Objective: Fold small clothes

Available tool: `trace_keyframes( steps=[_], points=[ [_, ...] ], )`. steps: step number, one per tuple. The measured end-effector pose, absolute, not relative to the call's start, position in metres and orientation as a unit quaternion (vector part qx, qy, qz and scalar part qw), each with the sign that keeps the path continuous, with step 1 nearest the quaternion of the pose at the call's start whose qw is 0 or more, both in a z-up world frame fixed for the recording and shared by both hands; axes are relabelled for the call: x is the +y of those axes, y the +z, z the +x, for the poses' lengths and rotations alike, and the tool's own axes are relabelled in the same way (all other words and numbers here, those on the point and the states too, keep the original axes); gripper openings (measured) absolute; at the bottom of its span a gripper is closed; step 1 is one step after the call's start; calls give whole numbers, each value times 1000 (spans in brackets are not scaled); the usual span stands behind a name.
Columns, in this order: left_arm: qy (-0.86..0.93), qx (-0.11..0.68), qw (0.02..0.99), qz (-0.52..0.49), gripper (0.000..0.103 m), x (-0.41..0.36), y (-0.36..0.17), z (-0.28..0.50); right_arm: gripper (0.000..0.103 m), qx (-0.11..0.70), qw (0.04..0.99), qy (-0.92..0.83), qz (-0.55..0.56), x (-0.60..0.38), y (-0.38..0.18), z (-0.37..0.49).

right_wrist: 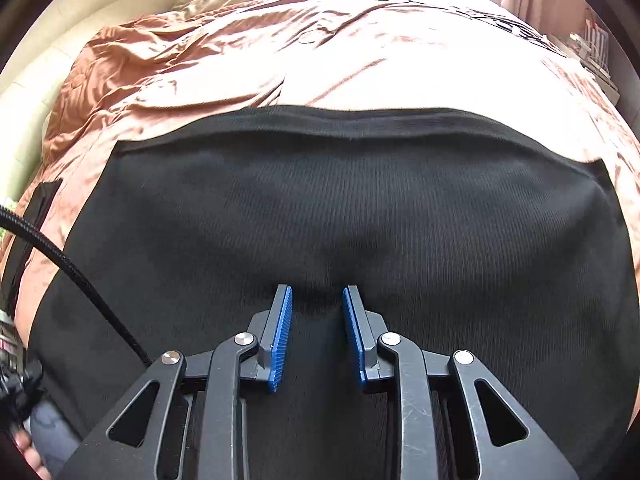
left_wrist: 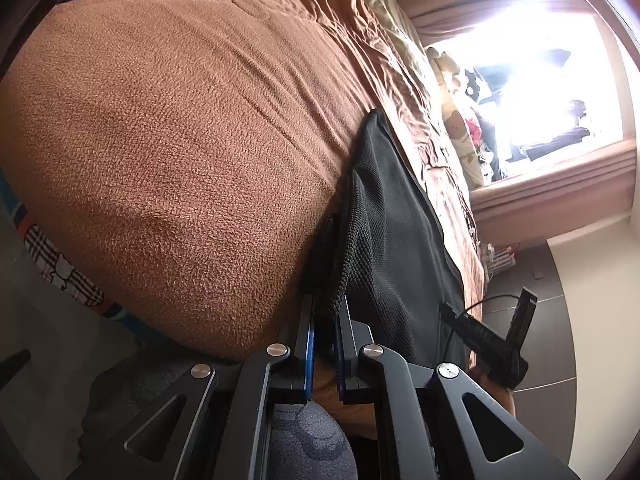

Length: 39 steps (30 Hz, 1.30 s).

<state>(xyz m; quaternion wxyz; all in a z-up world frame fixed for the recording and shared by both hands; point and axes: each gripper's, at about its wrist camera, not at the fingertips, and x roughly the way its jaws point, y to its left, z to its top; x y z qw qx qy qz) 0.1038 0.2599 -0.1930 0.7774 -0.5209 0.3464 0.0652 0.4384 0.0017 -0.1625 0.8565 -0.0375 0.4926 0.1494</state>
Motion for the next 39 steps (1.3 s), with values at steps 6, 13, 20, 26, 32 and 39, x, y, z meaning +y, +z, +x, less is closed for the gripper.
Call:
trace_keyframes(
  steps=[6,13,20,26,32,39],
  points=[
    [71,349,773,-525,8,258,-194,108,23,496,856,141,-44,10,-163,472],
    [84,363,767,-522,11,256,-193,113,21,497,857,127,-42,18,-172,499],
    [94,379,763,-514,11,255,-195,120,21,501,856,125,-39,27,-171,518],
    [99,385,766,-505,11,250,-192,126,21,489,858,153,-37,22,-153,486],
    [96,380,777,-493,8,249,-187,127,21,491,849,189,-38,11,-145,432],
    [56,352,779,-515,7,255,-179,118,21,506,835,214,-31,-14,-157,387]
  ],
)
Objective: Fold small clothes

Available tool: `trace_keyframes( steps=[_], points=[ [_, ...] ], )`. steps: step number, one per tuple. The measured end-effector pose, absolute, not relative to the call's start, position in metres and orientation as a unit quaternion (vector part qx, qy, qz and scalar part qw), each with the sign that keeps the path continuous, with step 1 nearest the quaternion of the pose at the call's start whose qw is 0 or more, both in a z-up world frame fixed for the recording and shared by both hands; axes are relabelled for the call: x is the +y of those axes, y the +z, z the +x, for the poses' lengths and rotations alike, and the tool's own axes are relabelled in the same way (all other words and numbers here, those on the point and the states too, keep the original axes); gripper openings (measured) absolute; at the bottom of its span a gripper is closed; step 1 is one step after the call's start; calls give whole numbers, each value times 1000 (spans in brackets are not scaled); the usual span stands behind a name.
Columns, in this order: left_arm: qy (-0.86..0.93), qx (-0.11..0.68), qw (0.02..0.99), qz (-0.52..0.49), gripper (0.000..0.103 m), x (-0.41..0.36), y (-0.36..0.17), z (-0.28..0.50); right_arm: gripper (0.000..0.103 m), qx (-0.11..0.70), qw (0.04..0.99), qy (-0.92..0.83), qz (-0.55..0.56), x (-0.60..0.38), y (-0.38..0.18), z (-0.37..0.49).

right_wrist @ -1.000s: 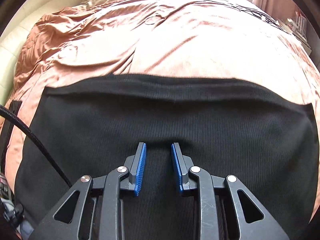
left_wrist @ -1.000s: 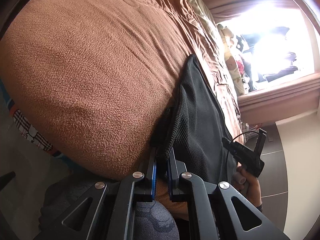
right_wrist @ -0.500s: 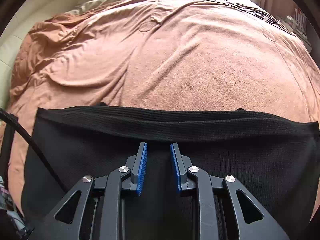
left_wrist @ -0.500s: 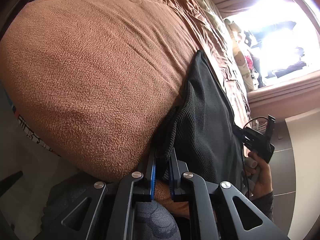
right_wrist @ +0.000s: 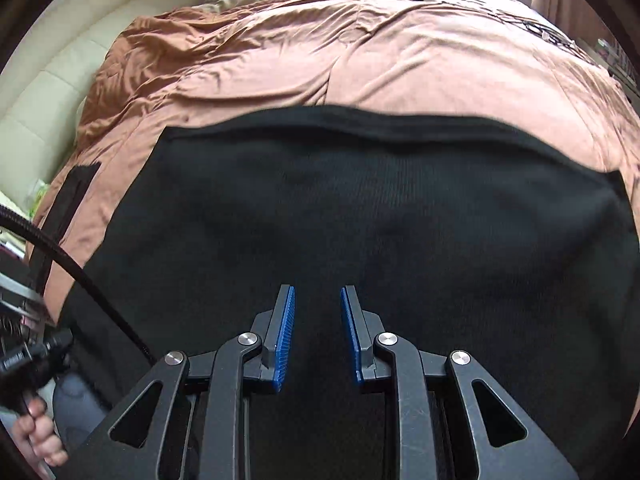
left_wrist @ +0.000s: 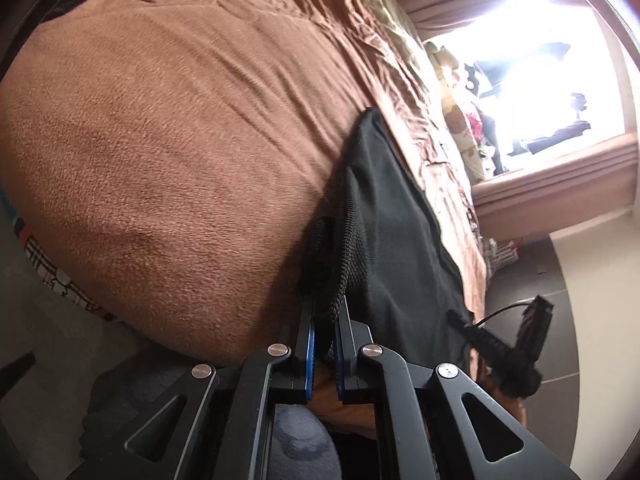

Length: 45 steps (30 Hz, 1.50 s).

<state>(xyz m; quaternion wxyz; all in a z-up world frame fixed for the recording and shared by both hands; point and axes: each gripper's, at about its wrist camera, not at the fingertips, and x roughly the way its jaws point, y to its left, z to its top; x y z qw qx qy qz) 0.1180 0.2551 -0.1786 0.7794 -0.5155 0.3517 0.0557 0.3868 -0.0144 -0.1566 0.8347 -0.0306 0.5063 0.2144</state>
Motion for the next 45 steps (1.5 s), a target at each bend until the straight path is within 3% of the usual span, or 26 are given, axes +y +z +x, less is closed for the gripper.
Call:
trace_keyframes(
  steps=[6,16,26,36,37,39,40,41,45],
  points=[
    [13,330,789,-519,7,248,-149,125,21,515,827,224,-15,-31,-162,360],
    [-35,312,808,-499,7,228,-97,159,6,501,832,237,-16,-49,-162,315],
    [-81,304,826,-467,7,193,-48,200,6,512,816,266,26,-74,-161,305],
    [-131,321,838,-422,7,131,-11,245,7,441,858,257,55,-142,-103,300],
    [-137,323,838,-419,7,123,-9,248,10,437,860,258,57,-149,-99,300],
    [-147,328,837,-413,7,111,-5,256,31,427,866,254,60,-162,-91,295],
    [-153,330,837,-409,7,104,-3,260,56,419,870,252,62,-168,-87,292],
    [-157,333,837,-406,7,97,-1,264,71,409,875,250,66,-176,-85,284],
    [-179,343,833,-395,7,68,3,279,71,393,882,246,78,-207,-74,274]
  ],
)
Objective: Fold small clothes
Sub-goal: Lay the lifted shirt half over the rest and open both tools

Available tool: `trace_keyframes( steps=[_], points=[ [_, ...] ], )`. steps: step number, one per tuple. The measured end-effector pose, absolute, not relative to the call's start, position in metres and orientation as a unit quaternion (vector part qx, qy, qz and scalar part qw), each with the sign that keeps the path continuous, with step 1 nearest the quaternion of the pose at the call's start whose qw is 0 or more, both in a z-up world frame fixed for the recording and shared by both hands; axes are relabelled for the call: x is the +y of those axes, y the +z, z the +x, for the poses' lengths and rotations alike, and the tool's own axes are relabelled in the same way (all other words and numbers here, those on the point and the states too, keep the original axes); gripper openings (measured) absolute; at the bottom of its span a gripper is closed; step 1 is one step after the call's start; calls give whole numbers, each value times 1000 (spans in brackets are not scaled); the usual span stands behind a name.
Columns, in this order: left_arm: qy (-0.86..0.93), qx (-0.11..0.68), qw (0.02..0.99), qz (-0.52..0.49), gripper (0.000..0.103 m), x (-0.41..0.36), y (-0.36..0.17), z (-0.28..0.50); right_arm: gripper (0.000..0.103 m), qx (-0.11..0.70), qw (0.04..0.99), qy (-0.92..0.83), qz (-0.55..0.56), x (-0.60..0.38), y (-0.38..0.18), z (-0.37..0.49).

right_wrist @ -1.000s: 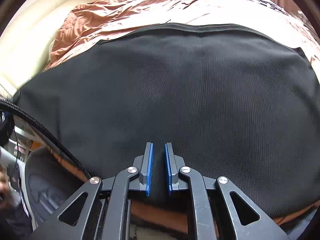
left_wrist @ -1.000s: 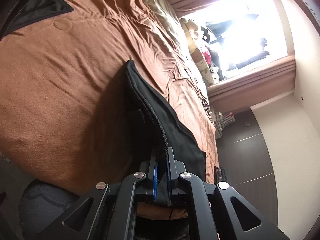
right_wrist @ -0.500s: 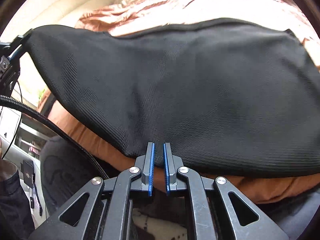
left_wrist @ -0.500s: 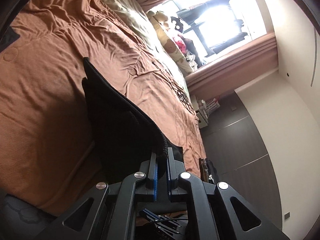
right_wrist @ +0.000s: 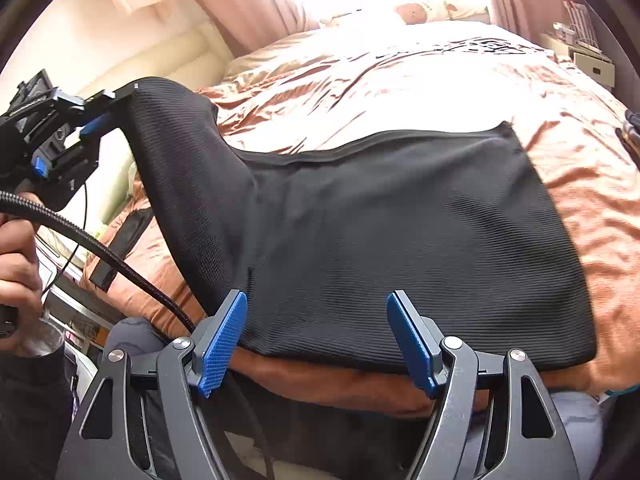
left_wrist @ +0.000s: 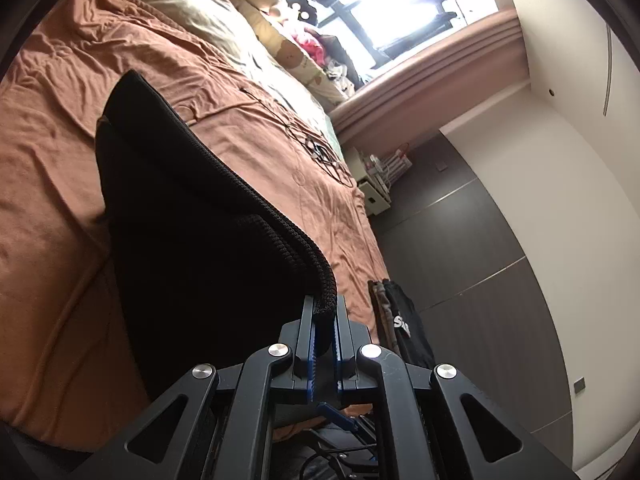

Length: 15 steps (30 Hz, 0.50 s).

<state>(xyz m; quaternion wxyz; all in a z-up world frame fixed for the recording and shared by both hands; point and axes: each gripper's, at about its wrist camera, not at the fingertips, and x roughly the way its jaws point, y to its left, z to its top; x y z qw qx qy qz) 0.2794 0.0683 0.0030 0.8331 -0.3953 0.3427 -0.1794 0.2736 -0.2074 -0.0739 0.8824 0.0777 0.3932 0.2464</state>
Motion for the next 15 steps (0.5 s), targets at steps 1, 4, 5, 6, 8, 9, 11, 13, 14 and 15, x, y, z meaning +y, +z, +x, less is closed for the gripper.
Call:
trace_keyframes(
  steps=[1,4,5,6,8,9,11,13,14,15],
  points=[
    [-185,346,832,-393,7,61,4,284,71,391,884,245,82,-212,-73,272],
    [-199,353,830,-384,7,41,5,295,71,388,885,237,97,-231,-71,264],
    [-204,356,829,-381,7,34,6,300,71,388,886,234,100,-236,-70,262],
    [-210,359,827,-378,7,26,6,303,71,387,887,230,104,-244,-68,261],
    [-221,366,824,-372,7,12,5,311,71,387,888,223,110,-251,-66,259],
    [-225,370,822,-369,7,4,4,315,71,386,888,220,114,-257,-65,258],
    [-233,379,818,-365,7,-11,2,323,71,385,889,215,120,-267,-64,255],
    [-242,390,814,-357,7,-28,-4,332,71,384,891,208,124,-276,-61,250],
    [-247,398,811,-352,7,-37,-7,336,71,385,891,206,126,-281,-60,249],
    [-253,411,805,-346,8,-46,-12,342,71,387,890,203,130,-285,-61,247]
  ],
)
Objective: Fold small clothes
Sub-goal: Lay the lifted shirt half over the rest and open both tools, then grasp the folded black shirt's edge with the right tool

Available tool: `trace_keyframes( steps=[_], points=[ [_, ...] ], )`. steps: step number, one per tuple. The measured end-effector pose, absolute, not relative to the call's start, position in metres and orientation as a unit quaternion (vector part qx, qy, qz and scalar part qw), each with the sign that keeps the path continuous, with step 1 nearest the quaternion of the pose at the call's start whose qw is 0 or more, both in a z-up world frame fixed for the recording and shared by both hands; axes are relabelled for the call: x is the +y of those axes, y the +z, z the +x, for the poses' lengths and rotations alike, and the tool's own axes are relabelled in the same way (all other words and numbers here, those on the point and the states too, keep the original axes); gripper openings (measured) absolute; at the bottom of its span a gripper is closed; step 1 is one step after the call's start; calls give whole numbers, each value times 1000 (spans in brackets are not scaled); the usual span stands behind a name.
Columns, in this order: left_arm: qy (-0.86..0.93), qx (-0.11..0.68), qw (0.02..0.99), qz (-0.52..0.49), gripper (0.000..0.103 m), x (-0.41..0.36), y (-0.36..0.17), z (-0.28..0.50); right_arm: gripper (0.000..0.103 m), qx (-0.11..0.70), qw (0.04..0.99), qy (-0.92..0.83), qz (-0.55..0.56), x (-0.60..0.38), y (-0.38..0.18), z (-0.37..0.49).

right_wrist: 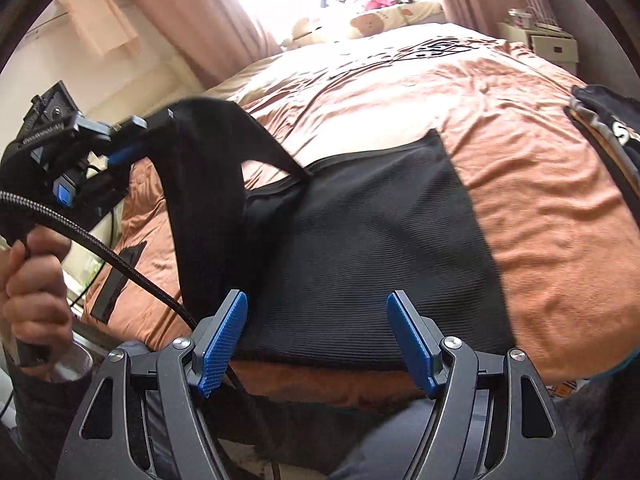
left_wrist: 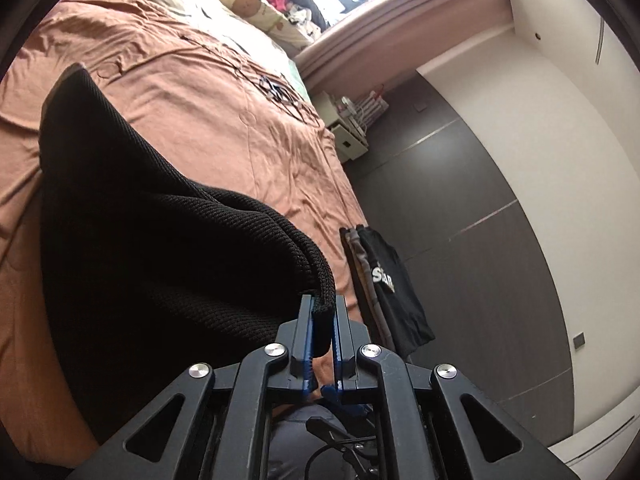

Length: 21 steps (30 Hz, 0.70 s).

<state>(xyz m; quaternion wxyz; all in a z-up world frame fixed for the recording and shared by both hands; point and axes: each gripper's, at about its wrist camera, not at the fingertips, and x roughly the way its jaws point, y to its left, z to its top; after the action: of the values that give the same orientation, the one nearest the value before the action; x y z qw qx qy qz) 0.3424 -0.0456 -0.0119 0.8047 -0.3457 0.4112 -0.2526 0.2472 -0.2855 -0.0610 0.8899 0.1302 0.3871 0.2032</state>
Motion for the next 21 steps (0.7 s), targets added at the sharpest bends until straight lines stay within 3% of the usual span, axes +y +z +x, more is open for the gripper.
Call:
trace_keyframes(
  steps=[1,4,6,7,21],
  points=[
    [-253,427,799,-340,9,-53,-17,347,71,389,889,202,134,-289,-61,247],
    [-273,445,782,-340,28,-62,-27,354,71,397,883,203,145,-297,-62,249],
    [-267,442,787,-337,54,-56,-27,354,71,403,880,200,152,-302,-63,252],
    [-255,438,796,-331,57,-52,-26,352,71,406,878,199,157,-304,-64,255],
    [-128,471,824,-288,59,24,-66,337,71,455,837,230,199,-291,-84,332]
  ],
)
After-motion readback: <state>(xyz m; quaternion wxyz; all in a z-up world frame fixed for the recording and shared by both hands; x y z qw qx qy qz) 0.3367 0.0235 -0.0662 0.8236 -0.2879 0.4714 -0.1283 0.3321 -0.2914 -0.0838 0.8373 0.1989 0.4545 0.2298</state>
